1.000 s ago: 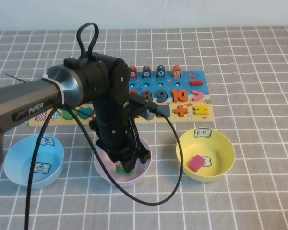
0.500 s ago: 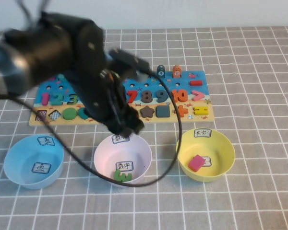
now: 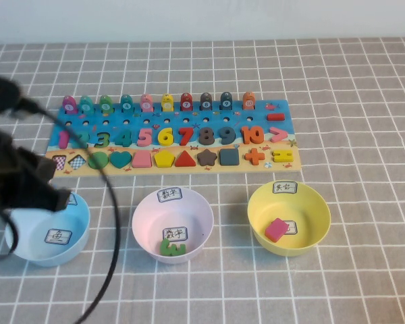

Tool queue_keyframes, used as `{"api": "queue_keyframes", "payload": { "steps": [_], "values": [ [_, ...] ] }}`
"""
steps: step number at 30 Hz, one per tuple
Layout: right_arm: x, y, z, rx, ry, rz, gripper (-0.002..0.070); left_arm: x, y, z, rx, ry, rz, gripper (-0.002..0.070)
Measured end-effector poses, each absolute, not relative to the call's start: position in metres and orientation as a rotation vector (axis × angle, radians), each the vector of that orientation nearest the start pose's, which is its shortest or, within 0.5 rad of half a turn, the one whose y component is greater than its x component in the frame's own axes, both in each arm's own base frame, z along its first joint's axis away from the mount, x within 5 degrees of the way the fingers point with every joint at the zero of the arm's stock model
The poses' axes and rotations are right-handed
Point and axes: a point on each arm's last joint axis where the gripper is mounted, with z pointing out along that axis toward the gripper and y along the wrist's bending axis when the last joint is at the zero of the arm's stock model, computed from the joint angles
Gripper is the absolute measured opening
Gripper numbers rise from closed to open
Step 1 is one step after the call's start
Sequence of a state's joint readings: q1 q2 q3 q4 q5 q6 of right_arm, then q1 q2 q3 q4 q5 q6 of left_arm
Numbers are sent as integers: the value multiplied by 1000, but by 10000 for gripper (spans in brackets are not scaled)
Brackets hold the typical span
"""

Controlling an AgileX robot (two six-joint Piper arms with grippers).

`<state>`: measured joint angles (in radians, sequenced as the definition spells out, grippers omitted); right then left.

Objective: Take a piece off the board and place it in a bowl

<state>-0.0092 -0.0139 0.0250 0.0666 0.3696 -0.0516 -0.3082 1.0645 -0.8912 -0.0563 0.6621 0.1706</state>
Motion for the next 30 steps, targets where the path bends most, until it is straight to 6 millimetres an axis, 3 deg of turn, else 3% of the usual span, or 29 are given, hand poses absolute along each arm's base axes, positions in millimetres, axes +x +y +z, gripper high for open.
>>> {"api": "queue_keyframes", "payload": {
  "steps": [4, 10, 15, 21, 26, 30],
  "values": [
    [53, 2, 172, 2, 1864, 23, -19, 167, -57, 318, 453, 2137, -163, 2],
    [53, 2, 172, 2, 1864, 23, -19, 133, -42, 295, 357, 2063, -165, 2],
    [53, 2, 172, 2, 1864, 23, -19, 125, -35, 289, 413, 2032, -64, 1],
    [53, 2, 172, 2, 1864, 23, -19, 127, -36, 290, 361, 1990, -102, 1],
    [53, 2, 172, 2, 1864, 23, -19, 128, -39, 280, 344, 1832, -144, 1],
    [53, 2, 172, 2, 1864, 23, -19, 113, -32, 268, 291, 1637, -157, 1]
  ]
}}
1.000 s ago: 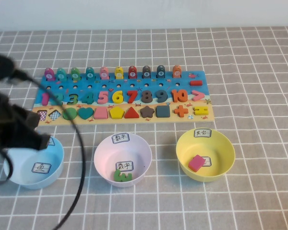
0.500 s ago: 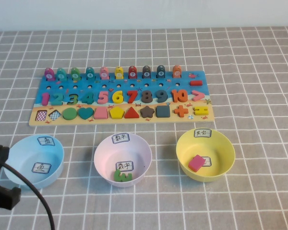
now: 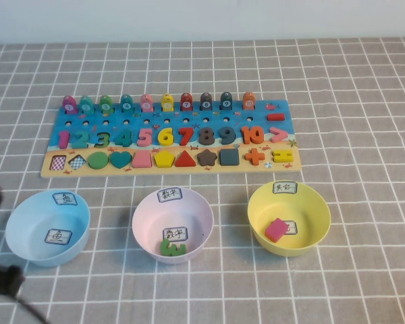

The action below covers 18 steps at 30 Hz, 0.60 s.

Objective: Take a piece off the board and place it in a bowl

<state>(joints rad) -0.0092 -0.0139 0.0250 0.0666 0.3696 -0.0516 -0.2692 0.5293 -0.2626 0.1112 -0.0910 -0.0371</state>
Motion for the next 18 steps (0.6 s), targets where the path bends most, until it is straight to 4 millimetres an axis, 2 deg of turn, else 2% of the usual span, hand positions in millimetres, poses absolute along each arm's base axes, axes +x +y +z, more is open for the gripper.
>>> {"api": "queue_keyframes", "payload": {
  "steps": [4, 11, 15, 18],
  "values": [
    [53, 2, 172, 2, 1864, 23, -19, 87, -18, 256, 200, 1483, -110, 1],
    [53, 2, 172, 2, 1864, 23, -19, 61, -6, 222, 95, 1386, -44, 1],
    [53, 2, 172, 2, 1864, 23, -19, 56, -5, 211, 79, 1439, -41, 1],
    [53, 2, 172, 2, 1864, 23, -19, 57, -3, 200, 69, 1554, -31, 1]
  ]
}}
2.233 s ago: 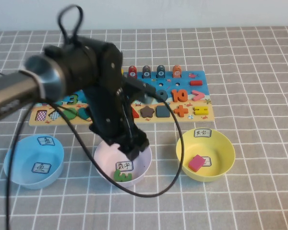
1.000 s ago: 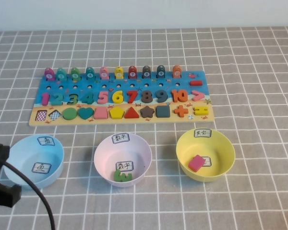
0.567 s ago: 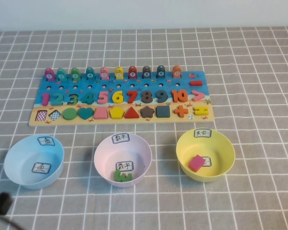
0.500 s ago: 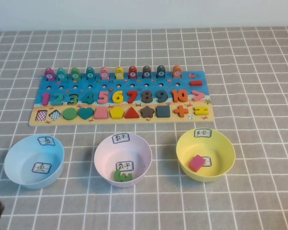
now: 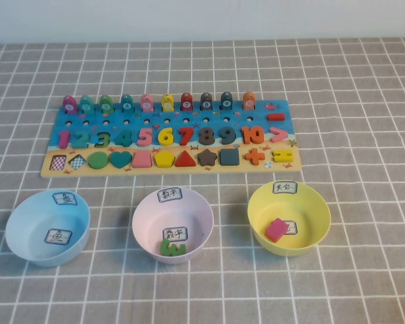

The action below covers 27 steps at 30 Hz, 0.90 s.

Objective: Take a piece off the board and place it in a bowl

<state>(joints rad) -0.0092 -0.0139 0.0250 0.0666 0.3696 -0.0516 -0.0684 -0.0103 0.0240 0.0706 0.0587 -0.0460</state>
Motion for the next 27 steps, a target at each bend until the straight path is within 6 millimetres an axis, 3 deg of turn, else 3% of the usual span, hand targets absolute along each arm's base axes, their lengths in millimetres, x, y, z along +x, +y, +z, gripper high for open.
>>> {"api": "queue_keyframes", "payload": {
  "steps": [9, 27],
  "values": [
    [53, 2, 172, 2, 1864, 23, -19, 53, -1, 173, 100, 1848, 22, 1],
    [53, 2, 172, 2, 1864, 23, -19, 53, -1, 172, 106, 1865, 28, 1]
  ]
}}
